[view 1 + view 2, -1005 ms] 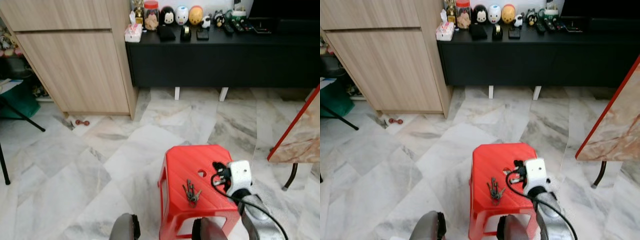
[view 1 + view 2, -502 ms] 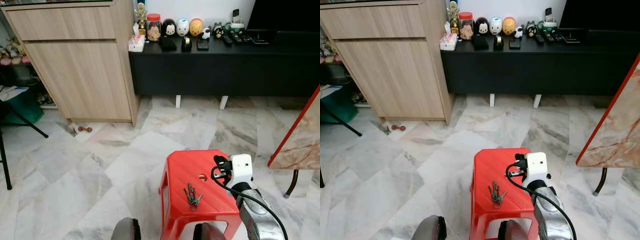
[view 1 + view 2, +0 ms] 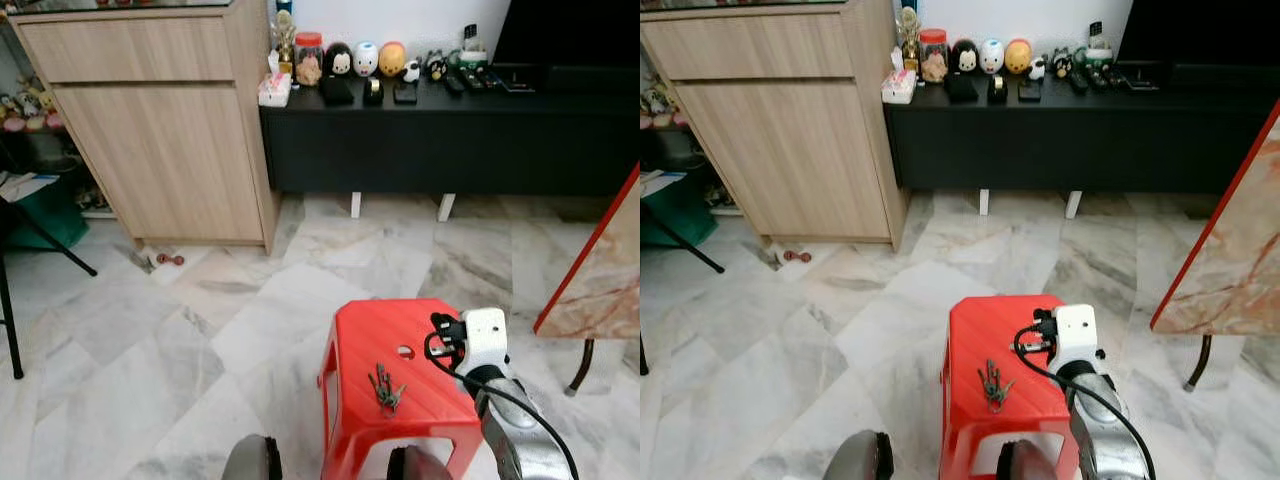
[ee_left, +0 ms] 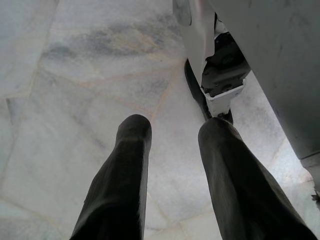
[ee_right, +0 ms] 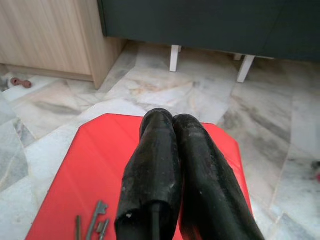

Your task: Hang keys on a hook

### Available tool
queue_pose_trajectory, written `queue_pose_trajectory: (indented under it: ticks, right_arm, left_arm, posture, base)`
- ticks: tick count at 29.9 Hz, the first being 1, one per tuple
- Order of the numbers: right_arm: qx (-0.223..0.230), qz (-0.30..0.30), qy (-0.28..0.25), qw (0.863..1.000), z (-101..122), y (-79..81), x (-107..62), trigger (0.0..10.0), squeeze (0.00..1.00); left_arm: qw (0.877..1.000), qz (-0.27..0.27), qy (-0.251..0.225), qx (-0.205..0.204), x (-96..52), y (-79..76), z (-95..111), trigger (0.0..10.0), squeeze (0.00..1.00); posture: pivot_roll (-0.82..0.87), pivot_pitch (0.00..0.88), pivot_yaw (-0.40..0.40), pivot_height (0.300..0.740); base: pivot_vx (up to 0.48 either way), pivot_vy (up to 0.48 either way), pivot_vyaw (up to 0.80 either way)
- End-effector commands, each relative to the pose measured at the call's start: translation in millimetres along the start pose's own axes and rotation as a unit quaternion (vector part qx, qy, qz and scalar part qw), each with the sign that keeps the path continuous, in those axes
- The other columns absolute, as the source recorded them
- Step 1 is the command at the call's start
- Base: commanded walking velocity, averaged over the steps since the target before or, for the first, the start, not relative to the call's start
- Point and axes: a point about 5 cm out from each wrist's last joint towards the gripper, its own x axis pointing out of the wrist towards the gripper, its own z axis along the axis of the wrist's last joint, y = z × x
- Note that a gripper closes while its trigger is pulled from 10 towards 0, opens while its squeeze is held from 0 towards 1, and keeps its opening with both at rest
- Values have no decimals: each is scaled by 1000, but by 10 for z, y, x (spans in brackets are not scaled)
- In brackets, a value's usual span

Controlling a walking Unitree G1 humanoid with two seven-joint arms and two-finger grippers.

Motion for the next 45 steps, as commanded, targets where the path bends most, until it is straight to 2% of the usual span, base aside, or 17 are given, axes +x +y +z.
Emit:
queue_pose_trajectory:
  ticks: [1, 18, 25, 28, 42, 45]
  right_arm:
    - [2, -3, -12, 1000, 82, -13, 12, 10000, 0]
    - [2, -3, -13, 1000, 100, 2, 34, 10000, 0]
    - [15, -3, -29, 999, 146, 15, 46, 10000, 0]
    - [31, -14, -58, 998, 230, -1, 39, 10000, 0]
    - [39, -16, -63, 997, 248, -12, 43, 10000, 0]
    - [39, -16, -65, 997, 260, -11, 50, 10000, 0]
  left_arm:
    - [1000, -4, 5, 3, -3, -6, -19, 10000, 0]
    - [1000, -4, 4, 1, -3, -3, -18, 10000, 0]
    - [1000, -3, 4, 4, -3, -2, -17, 10000, 0]
    - [1000, -2, 4, 2, -4, -1, -19, 10000, 0]
    - [1000, -3, 1, -2, -6, -2, -19, 10000, 0]
    - [1000, -3, 0, -3, -6, -2, -18, 10000, 0]
  posture:
    - [40, 0, -6, 610]
    - [44, 0, -5, 610]
    - [46, 0, -5, 610]
    - [49, 0, -5, 633]
    - [50, 0, -4, 733]
    - [51, 0, -6, 740]
  base:
    - [-289, 0, 0]
    - [-292, 0, 0]
    - [0, 0, 0]
    - [0, 0, 0]
    - [0, 0, 0]
    - [0, 0, 0]
